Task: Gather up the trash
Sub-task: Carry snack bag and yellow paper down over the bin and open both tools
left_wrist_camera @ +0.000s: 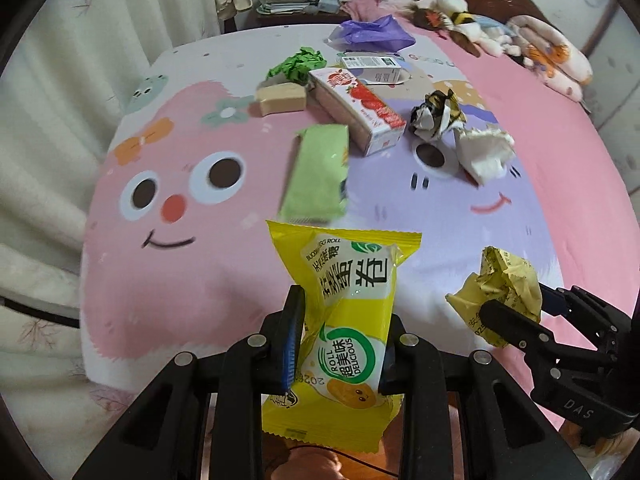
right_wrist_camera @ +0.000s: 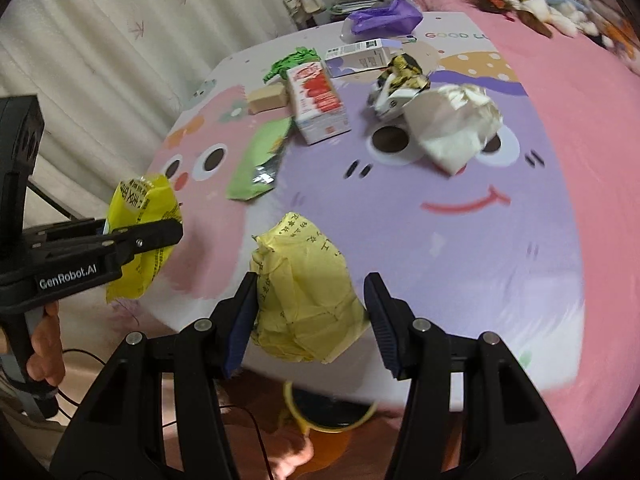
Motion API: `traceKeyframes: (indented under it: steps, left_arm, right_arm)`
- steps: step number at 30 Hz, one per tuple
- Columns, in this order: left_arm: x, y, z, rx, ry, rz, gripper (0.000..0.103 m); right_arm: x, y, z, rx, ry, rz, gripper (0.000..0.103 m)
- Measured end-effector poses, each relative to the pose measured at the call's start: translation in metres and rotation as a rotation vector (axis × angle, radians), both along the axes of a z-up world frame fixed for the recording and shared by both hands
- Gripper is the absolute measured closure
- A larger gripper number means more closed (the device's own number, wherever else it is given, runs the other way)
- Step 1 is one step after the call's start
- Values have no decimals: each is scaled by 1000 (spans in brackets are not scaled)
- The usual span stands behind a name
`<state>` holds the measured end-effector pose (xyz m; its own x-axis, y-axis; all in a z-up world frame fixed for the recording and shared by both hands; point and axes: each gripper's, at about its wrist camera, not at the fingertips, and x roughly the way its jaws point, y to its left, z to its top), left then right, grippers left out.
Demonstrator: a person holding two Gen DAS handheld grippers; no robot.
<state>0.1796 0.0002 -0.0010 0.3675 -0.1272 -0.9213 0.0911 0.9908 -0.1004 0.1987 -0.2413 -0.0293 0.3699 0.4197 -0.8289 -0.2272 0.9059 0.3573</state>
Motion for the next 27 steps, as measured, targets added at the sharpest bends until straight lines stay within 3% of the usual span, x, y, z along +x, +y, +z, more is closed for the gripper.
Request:
traceKeyframes:
  steps: [6,13,21,27]
  left_arm:
    - [-60,46,4,-13,-46,-77,75]
    - [-108,75,-9,-34,-35,-163,75]
    - [-162,55,-82,-53,115,-261,75]
    - [-186,27,-162,-30,192,-304,75]
  right_arm:
    - [-66,42,12,-15,-6,-62,53]
    - [-132,76,7,-42,5,-137,53]
    - [-187,80,-33,-63,118,-201,53]
    - [-214,64,-108,-41,231,-284,53]
